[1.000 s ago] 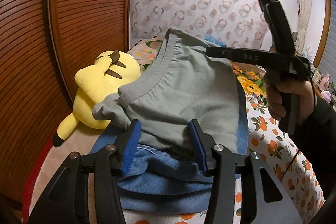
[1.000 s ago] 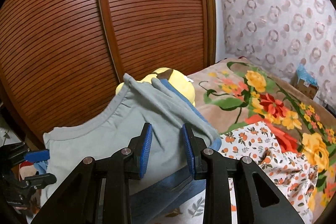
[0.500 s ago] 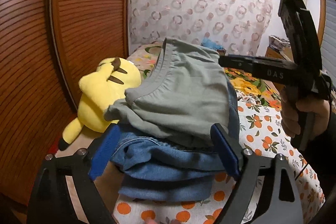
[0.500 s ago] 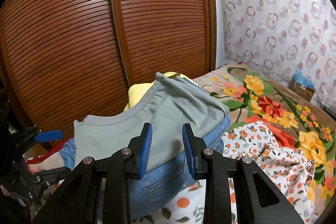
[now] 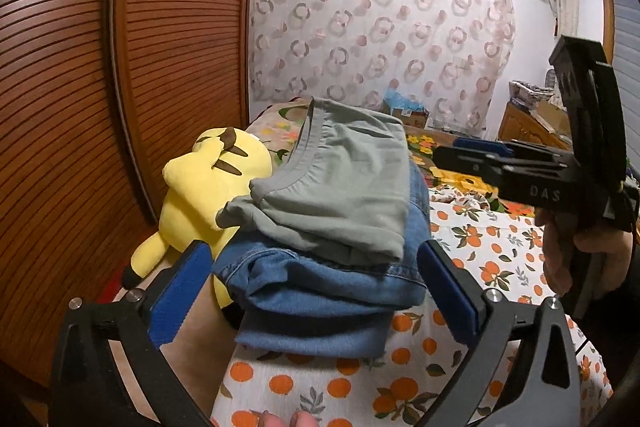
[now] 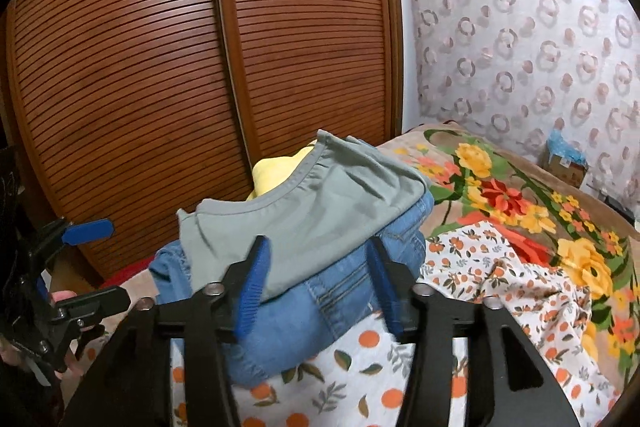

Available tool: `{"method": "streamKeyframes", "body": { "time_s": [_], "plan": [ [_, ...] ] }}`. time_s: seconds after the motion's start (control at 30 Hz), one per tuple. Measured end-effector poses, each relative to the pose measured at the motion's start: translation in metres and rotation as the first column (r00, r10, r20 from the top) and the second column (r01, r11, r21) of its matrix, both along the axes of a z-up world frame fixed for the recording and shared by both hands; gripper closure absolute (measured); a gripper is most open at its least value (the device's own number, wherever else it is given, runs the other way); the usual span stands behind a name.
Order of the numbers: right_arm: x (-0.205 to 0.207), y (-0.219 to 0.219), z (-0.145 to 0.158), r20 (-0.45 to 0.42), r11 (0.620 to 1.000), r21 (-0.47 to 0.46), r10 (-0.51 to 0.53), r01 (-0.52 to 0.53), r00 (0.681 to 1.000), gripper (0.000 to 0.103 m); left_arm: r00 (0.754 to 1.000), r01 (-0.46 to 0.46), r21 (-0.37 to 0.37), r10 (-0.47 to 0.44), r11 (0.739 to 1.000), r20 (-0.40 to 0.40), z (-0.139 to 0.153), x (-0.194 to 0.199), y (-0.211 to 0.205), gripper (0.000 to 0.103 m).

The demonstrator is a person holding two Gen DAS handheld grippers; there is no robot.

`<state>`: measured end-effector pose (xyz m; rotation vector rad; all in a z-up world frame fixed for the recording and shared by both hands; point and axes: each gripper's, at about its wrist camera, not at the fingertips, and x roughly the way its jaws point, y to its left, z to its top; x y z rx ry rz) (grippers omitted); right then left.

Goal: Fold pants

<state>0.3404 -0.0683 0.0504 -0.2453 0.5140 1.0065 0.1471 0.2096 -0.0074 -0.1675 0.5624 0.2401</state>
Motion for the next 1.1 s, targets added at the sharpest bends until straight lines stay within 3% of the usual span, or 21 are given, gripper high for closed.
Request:
{"method": "streamKeyframes", "body": {
  "time_s": [0.1, 0.3, 1.1],
  "plan": [
    [-0.01, -0.004, 0.0, 0.004, 1.0, -0.003, -0.019, 0.019, 1.0, 0.028, 1.0, 0.004, 0.007, -0.004, 1.0, 0.007, 0.003, -0.006, -0.003, 0.0],
    [-0.033, -0.012, 0.0, 0.01, 0.998, -0.02, -0.058, 0.059, 0.998, 0.018, 1.0, 0.012, 0.023, -0.013, 1.0, 0.027, 0.011, -0.022, -0.011, 0.0],
    [-0.149, -0.09, 0.014, 0.042, 0.97, 0.054, -0.241, 0.239, 0.97, 0.017, 0.994, 0.09, 0.059, -0.093, 0.994, 0.055, 0.024, -0.068, -0.065, 0.0]
  ]
}}
